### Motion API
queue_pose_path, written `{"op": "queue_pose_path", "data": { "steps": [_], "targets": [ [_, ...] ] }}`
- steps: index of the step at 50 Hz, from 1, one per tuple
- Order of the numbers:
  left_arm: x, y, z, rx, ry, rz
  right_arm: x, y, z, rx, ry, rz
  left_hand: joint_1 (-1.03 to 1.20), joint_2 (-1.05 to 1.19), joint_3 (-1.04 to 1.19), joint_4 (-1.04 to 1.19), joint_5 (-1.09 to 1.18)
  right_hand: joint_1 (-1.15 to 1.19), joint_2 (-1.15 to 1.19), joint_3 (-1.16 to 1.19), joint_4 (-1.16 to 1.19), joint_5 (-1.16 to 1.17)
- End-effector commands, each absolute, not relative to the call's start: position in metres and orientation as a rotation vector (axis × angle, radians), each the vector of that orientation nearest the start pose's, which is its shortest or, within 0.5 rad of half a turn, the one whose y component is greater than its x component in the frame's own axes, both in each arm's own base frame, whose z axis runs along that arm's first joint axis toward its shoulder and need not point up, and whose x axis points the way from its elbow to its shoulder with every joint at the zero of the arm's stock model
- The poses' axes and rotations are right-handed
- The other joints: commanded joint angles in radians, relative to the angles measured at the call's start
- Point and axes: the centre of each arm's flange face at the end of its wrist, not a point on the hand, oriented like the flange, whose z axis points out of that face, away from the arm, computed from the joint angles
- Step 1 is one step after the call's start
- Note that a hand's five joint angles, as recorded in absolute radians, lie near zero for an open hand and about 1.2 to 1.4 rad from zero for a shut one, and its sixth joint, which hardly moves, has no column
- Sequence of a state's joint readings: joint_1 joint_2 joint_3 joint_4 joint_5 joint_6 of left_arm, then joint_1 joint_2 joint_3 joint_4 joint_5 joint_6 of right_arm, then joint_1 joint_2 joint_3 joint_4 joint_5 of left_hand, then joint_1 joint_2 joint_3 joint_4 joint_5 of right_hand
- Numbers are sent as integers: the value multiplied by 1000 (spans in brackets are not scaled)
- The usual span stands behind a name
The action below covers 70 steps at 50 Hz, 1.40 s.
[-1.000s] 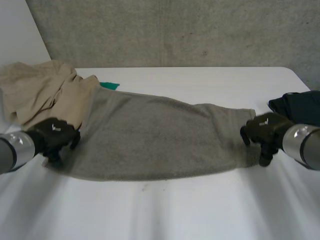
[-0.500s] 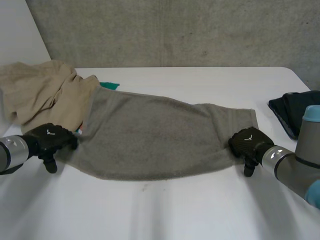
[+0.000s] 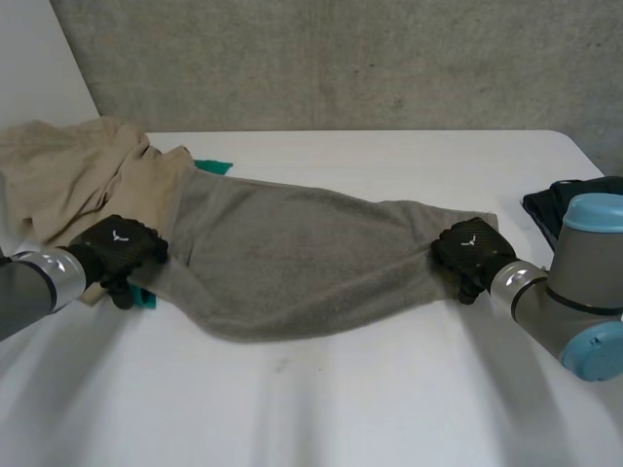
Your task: Fold the laundry.
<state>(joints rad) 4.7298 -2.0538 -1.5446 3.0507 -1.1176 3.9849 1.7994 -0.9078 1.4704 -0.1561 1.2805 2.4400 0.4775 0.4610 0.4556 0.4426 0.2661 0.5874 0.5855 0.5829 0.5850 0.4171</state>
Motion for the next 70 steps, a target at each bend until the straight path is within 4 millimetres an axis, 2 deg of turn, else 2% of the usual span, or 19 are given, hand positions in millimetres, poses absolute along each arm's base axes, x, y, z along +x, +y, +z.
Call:
{"op": "queue_pose_path", "data": {
  "steps": [1, 10, 13, 18, 28, 36, 38, 43, 46, 50, 51, 54, 55, 59, 62, 66, 68, 70],
  "targets": [
    [-174, -337, 152, 1381, 2245, -1607, 242, -345, 115, -1406, 2199, -1809, 24, 40, 46, 58, 61, 124, 126, 129, 127, 120],
    [-187, -342, 150, 1390, 2182, -1654, 248, -356, 109, -1468, 2164, -1850, 103, 119, 125, 138, 140, 233, 235, 237, 235, 229],
    [-191, -347, 150, 1369, 2143, -1681, 249, -360, 109, -1485, 2152, -1874, 144, 160, 166, 179, 181, 368, 370, 372, 370, 364],
    [-199, -357, 151, 1331, 2067, -1721, 249, -367, 113, -1476, 2145, -1913, 194, 210, 216, 229, 231, 808, 810, 812, 810, 804],
    [-216, -365, 144, 1368, 2024, -1744, 245, -367, 120, -1447, 2166, -1888, 209, 225, 231, 243, 245, 809, 811, 813, 811, 805],
    [-223, -373, 136, 1386, 2015, -1749, 242, -353, 125, -1453, 2209, -1767, 569, 586, 591, 604, 606, 809, 811, 813, 811, 805],
    [-223, -375, 135, 1384, 2012, -1741, 242, -350, 129, -1450, 2211, -1759, 874, 890, 896, 909, 911, 809, 811, 813, 811, 805],
    [-218, -374, 143, 1367, 2009, -1716, 239, -350, 139, -1425, 2224, -1775, 919, 935, 941, 954, 956, 809, 811, 813, 811, 805],
    [-211, -357, 157, 1372, 2077, -1658, 235, -346, 153, -1418, 2248, -1758, 919, 935, 941, 954, 956, 809, 811, 813, 811, 805],
    [-204, -318, 197, 1381, 2169, -1616, 225, -332, 183, -1432, 2324, -1687, 919, 935, 941, 954, 956, 809, 811, 813, 811, 805],
    [-201, -299, 216, 1375, 2209, -1603, 220, -324, 199, -1449, 2359, -1656, 919, 935, 941, 954, 956, 809, 811, 813, 811, 805],
    [-195, -273, 242, 1345, 2246, -1601, 210, -311, 221, -1490, 2408, -1596, 919, 935, 941, 954, 956, 809, 811, 813, 811, 805],
    [-191, -259, 257, 1329, 2260, -1602, 207, -302, 231, -1524, 2418, -1560, 919, 935, 941, 954, 956, 809, 811, 813, 811, 805],
    [-187, -234, 280, 1314, 2266, -1623, 203, -284, 242, -1647, 2417, -1452, 919, 935, 941, 954, 956, 809, 811, 813, 811, 805],
    [-187, -238, 276, 1317, 2274, -1616, 205, -282, 236, -1719, 2405, -1395, 919, 935, 941, 954, 956, 809, 811, 813, 811, 805],
    [-188, -262, 254, 1309, 2312, -1546, 207, -288, 210, -1760, 2435, -1278, 919, 935, 941, 954, 956, 809, 811, 813, 811, 805],
    [-189, -281, 236, 1298, 2341, -1490, 208, -298, 197, -1739, 2471, -1245, 919, 935, 941, 954, 956, 809, 811, 813, 811, 805],
    [-195, -298, 223, 1296, 2339, -1465, 211, -314, 187, -1698, 2492, -1295, 919, 935, 941, 954, 956, 809, 811, 813, 811, 805]
  ]
}}
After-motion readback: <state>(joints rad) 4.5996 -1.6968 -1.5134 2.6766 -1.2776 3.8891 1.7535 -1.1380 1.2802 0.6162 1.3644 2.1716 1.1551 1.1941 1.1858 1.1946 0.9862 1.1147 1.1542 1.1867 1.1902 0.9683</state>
